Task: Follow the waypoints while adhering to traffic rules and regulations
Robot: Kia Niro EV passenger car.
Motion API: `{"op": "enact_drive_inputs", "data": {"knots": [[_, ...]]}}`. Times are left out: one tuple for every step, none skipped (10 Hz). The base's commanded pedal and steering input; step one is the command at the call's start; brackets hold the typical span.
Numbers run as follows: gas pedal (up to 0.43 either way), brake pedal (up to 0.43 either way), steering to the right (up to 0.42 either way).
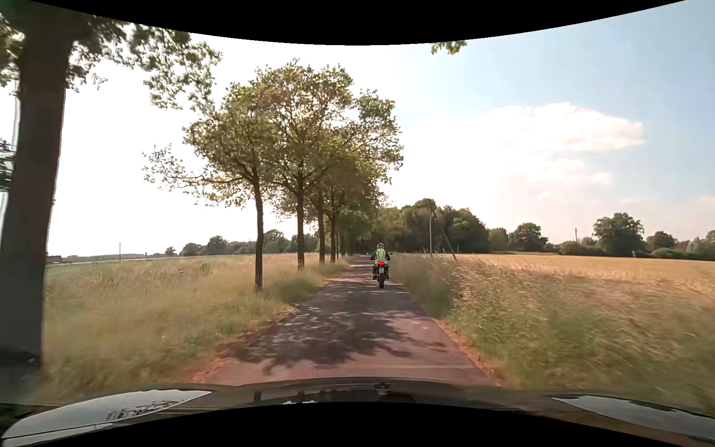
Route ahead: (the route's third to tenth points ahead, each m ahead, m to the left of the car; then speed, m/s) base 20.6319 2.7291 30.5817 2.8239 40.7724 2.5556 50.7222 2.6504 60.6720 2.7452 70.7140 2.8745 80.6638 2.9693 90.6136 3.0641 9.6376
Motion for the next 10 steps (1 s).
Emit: {"op": "enact_drive_inputs", "data": {"knots": [[0.22, 0.0, 0.004], [0.22, 0.0, 0.004], [0.22, 0.0, 0.004], [0.22, 0.0, 0.004], [0.22, 0.0, 0.004], [0.22, 0.0, 0.004], [0.22, 0.0, 0.003], [0.22, 0.0, 0.001], [0.22, 0.0, -0.001], [0.22, 0.0, -0.001]]}}
